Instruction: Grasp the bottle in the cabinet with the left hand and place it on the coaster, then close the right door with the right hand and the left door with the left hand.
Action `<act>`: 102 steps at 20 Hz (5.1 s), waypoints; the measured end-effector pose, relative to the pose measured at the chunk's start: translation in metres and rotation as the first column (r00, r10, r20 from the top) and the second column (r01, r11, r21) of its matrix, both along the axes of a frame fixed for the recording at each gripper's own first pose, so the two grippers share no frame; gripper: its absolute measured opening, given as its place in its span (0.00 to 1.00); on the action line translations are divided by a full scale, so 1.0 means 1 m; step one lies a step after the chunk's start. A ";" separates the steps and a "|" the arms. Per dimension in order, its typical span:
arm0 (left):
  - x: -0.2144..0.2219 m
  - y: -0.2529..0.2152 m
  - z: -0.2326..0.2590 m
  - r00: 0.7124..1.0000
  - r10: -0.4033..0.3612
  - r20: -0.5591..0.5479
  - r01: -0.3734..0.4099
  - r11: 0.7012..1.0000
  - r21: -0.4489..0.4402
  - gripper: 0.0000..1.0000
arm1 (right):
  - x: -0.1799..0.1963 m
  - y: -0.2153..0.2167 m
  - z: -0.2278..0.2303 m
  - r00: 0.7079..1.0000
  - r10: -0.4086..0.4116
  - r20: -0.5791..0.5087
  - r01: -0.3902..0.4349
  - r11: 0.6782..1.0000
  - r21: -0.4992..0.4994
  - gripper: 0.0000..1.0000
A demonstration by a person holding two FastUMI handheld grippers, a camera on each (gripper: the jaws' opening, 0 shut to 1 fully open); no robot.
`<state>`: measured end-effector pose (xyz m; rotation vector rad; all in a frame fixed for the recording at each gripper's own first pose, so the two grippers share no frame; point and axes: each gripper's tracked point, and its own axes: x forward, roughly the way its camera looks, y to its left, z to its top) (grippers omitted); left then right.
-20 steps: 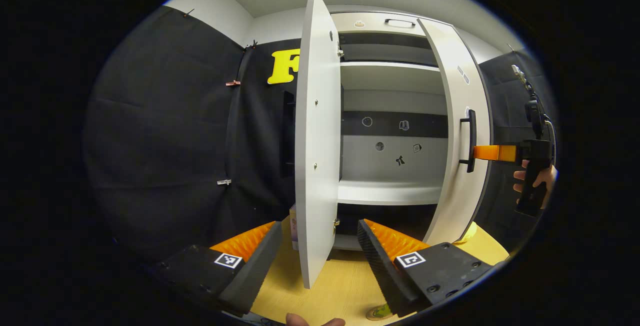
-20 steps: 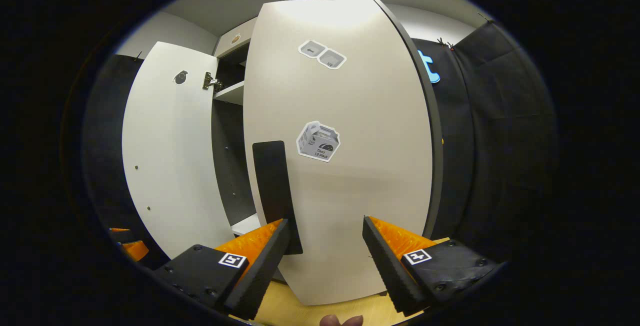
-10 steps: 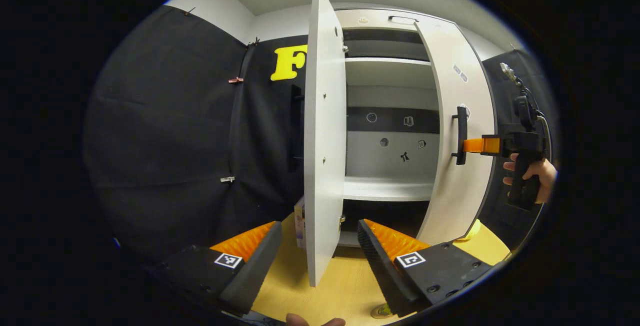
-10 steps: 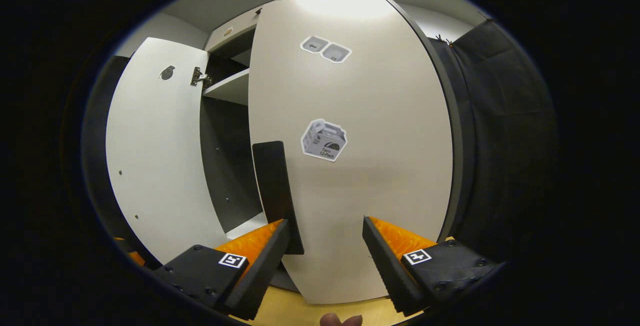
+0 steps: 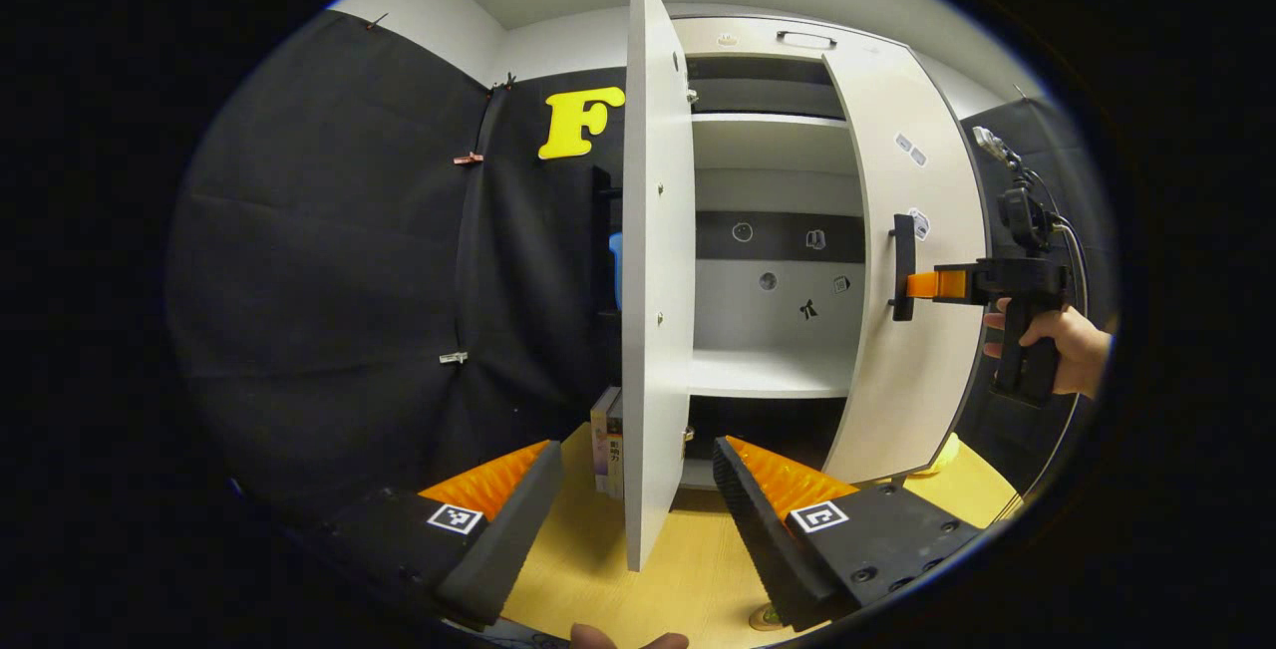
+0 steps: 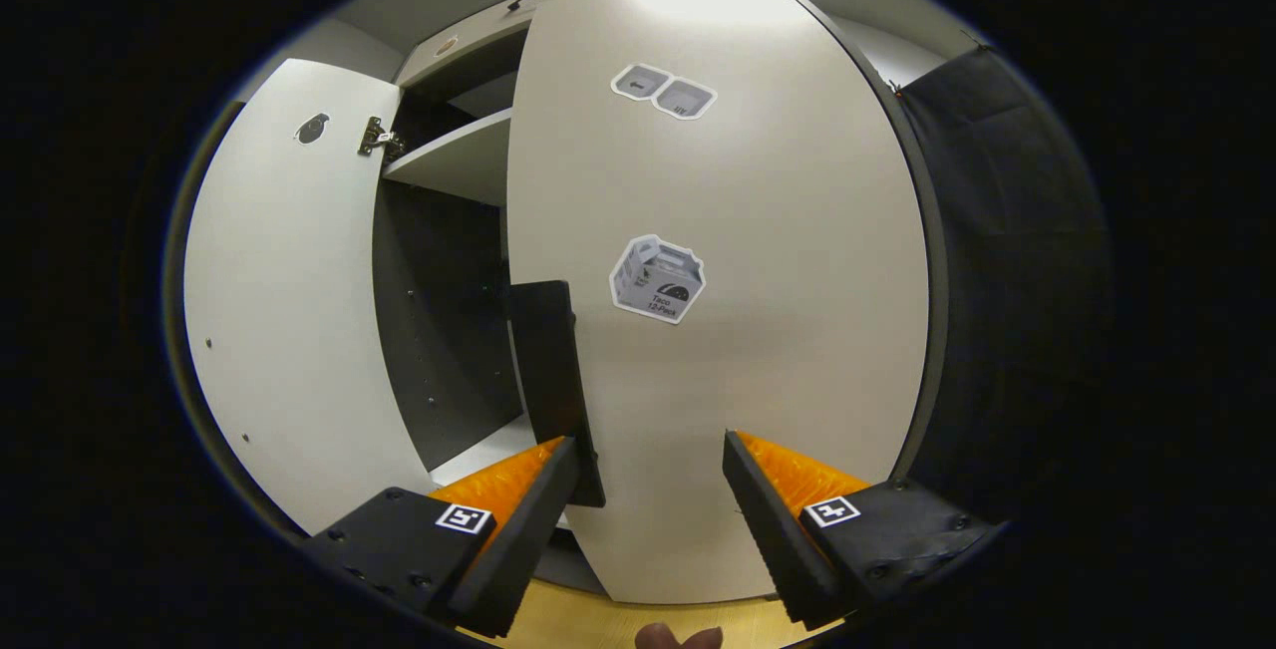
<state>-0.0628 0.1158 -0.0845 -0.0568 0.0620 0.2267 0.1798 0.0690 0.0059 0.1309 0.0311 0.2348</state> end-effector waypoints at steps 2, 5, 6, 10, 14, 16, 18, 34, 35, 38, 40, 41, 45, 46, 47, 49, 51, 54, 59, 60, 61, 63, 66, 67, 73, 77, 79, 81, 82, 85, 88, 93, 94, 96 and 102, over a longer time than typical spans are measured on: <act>-0.001 0.001 0.003 1.000 -0.004 0.008 0.004 1.000 0.000 0.96 | -0.003 -0.003 -0.001 1.000 -0.023 -0.011 0.023 1.000 0.013 0.98; -0.005 0.011 0.008 1.000 -0.009 0.010 0.009 1.000 0.009 0.96 | -0.015 -0.009 0.004 0.999 -0.051 0.003 0.051 0.999 0.007 0.98; -0.005 0.016 0.012 1.000 -0.007 0.011 0.006 1.000 0.016 0.96 | -0.022 -0.010 0.007 0.999 -0.052 0.012 0.052 0.999 0.004 0.98; -0.010 0.037 0.018 1.000 -0.006 -0.008 0.006 1.000 0.014 0.96 | -0.055 -0.020 0.009 0.997 -0.065 0.030 0.066 0.997 -0.045 0.98; -0.004 0.078 0.027 1.000 0.028 -0.009 -0.028 0.997 0.068 0.96 | -0.091 -0.032 0.011 0.995 -0.093 0.041 0.096 0.993 -0.067 0.98; 0.009 0.100 0.030 0.999 0.043 -0.009 -0.042 0.996 0.080 0.96 | -0.110 -0.038 0.011 0.994 -0.102 0.038 0.104 0.992 -0.067 0.98; 0.028 0.117 0.035 0.999 0.046 -0.002 -0.045 0.997 0.067 0.96 | -0.124 -0.045 0.010 0.991 -0.124 0.046 0.127 0.988 -0.083 0.98; 0.085 0.036 0.052 0.987 -0.156 0.024 0.156 0.988 0.003 0.91 | -0.160 -0.105 0.004 0.972 -0.233 0.023 0.234 0.968 -0.091 0.98; 0.090 0.020 0.053 0.984 -0.177 0.022 0.177 0.984 0.001 0.91 | -0.159 -0.105 0.003 0.973 -0.230 0.019 0.231 0.969 -0.089 0.98; 0.105 -0.025 0.055 0.975 -0.221 0.021 0.221 0.975 -0.002 0.91 | -0.158 -0.111 0.001 0.974 -0.225 0.013 0.225 0.970 -0.095 0.98; 0.116 -0.049 0.057 0.971 -0.237 0.017 0.237 0.972 0.004 0.92 | -0.158 -0.120 0.000 0.974 -0.227 0.006 0.226 0.970 -0.089 0.98; 0.124 -0.059 0.059 0.970 -0.243 0.013 0.243 0.970 0.005 0.92 | -0.158 -0.123 0.000 0.974 -0.225 0.002 0.224 0.971 -0.080 0.98; 0.143 -0.090 0.066 0.971 -0.239 0.003 0.238 0.970 0.039 0.92 | -0.158 -0.139 -0.004 0.972 -0.235 -0.011 0.233 0.969 -0.077 0.98; 0.148 -0.094 0.068 0.972 -0.234 0.004 0.234 0.971 0.048 0.93 | -0.157 -0.142 -0.005 0.972 -0.236 -0.015 0.234 0.969 -0.075 0.98; 0.151 -0.099 0.066 0.973 -0.229 0.005 0.229 0.972 0.048 0.93 | -0.156 -0.145 -0.006 0.971 -0.237 -0.020 0.235 0.969 -0.074 0.98; 0.158 -0.106 0.065 0.976 -0.219 0.004 0.219 0.975 0.029 0.93 | -0.153 -0.151 -0.009 0.971 -0.238 -0.025 0.236 0.969 -0.077 0.98; 0.167 -0.111 0.065 0.977 -0.212 0.003 0.212 0.977 0.015 0.93 | -0.150 -0.153 -0.009 0.972 -0.234 -0.029 0.232 0.970 -0.071 0.98; 0.179 -0.118 0.066 0.980 -0.198 0.004 0.198 0.980 0.021 0.92 | -0.145 -0.156 -0.007 0.974 -0.225 -0.028 0.223 0.973 -0.067 0.98; 0.200 -0.131 0.067 0.979 -0.203 0.004 0.203 0.978 0.040 0.93 | -0.139 -0.156 -0.008 0.978 -0.208 -0.033 0.205 0.976 -0.073 0.98; 0.203 -0.131 0.068 0.979 -0.202 0.006 0.201 0.978 0.047 0.93 | -0.138 -0.156 -0.008 0.978 -0.207 -0.034 0.204 0.976 -0.072 0.98; 0.207 -0.133 0.068 0.980 -0.200 0.008 0.199 0.979 0.052 0.93 | -0.137 -0.157 -0.008 0.978 -0.204 -0.036 0.201 0.977 -0.070 0.98; 0.211 -0.134 0.068 0.981 -0.194 0.010 0.193 0.980 0.057 0.93 | -0.136 -0.156 -0.007 0.979 -0.199 -0.038 0.196 0.978 -0.066 0.98; 0.210 -0.133 0.069 0.981 -0.193 0.014 0.192 0.980 0.058 0.93 | -0.134 -0.152 -0.007 0.981 -0.190 -0.044 0.187 0.980 -0.064 0.98; 0.208 -0.131 0.069 0.981 -0.194 0.013 0.193 0.980 0.057 0.93 | -0.134 -0.150 -0.007 0.982 -0.182 -0.045 0.179 0.982 -0.060 0.98; 0.172 -0.114 0.071 0.982 -0.187 0.001 0.187 0.981 0.053 0.93 | -0.140 -0.137 0.000 0.987 -0.158 -0.040 0.156 0.987 -0.049 0.98; 0.138 -0.108 0.081 0.980 -0.196 0.016 0.195 0.979 0.059 0.93 | -0.146 -0.124 0.006 0.989 -0.146 -0.024 0.145 0.988 -0.053 0.98; 0.121 -0.106 0.087 0.979 -0.201 0.026 0.200 0.979 0.042 0.93 | -0.149 -0.117 0.010 0.990 -0.140 -0.016 0.139 0.989 -0.057 0.98; 0.106 -0.101 0.092 0.978 -0.205 0.033 0.204 0.979 0.026 0.93 | -0.154 -0.110 0.013 0.991 -0.132 -0.009 0.131 0.990 -0.059 0.98; 0.099 -0.098 0.094 0.979 -0.202 0.037 0.201 0.979 0.023 0.93 | -0.156 -0.106 0.014 0.992 -0.127 -0.005 0.127 0.990 -0.059 0.98; 0.079 -0.087 0.096 0.980 -0.195 0.043 0.194 0.981 0.031 0.93 | -0.163 -0.095 0.018 0.993 -0.118 0.010 0.119 0.991 -0.061 0.98; 0.060 -0.080 0.097 0.979 -0.196 0.061 0.195 0.980 0.034 0.93 | -0.168 -0.086 0.021 0.993 -0.114 0.030 0.116 0.991 -0.072 0.98; 0.040 -0.075 0.093 0.975 -0.212 0.064 0.210 0.977 0.034 0.93 | -0.169 -0.067 0.028 0.993 -0.099 0.070 0.103 0.993 -0.053 0.98; 0.038 -0.075 0.093 0.975 -0.213 0.063 0.210 0.977 0.039 0.93 | -0.169 -0.064 0.030 0.992 -0.096 0.084 0.101 0.993 -0.056 0.98; 0.033 -0.070 0.092 0.977 -0.203 0.064 0.200 0.978 0.054 0.93 | -0.170 -0.058 0.032 0.989 -0.096 0.108 0.103 0.993 -0.063 0.98; 0.027 -0.071 0.081 0.979 -0.197 0.047 0.192 0.977 0.094 0.93 | -0.165 -0.039 0.030 0.992 -0.062 0.109 0.072 0.994 -0.083 0.98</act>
